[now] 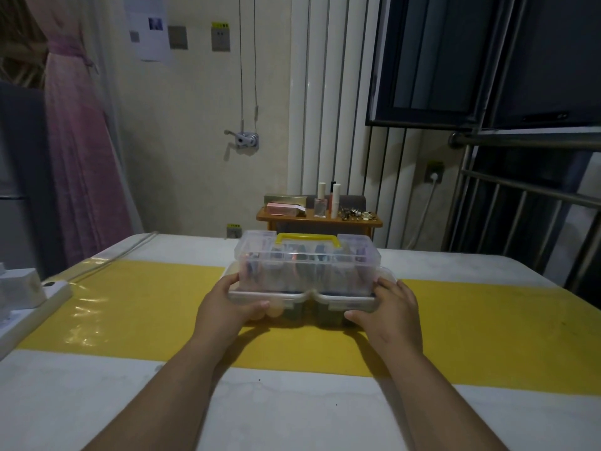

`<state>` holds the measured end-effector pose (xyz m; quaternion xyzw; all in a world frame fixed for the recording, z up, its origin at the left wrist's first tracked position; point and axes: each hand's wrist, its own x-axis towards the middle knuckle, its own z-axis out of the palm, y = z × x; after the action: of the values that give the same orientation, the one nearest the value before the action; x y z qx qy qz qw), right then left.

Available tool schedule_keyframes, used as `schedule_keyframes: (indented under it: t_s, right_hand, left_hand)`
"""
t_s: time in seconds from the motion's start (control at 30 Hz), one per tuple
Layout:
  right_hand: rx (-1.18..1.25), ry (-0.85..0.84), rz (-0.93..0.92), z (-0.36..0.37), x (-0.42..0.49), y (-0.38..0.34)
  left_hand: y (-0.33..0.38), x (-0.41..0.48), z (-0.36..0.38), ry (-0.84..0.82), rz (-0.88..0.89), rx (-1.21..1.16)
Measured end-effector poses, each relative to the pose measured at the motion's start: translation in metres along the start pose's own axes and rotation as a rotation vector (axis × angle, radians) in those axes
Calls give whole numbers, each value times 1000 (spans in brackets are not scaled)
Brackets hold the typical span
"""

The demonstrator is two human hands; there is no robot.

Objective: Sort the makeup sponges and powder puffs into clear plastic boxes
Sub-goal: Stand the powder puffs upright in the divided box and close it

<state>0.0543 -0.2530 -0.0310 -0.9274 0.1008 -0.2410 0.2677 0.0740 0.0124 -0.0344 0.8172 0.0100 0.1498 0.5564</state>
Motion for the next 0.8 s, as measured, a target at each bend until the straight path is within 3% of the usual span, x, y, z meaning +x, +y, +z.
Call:
schedule_keyframes:
  t_s: [0.8]
  right_hand:
    - [45, 22, 139, -86, 24, 109]
  left_hand:
    - [56, -30, 122, -151, 53, -42]
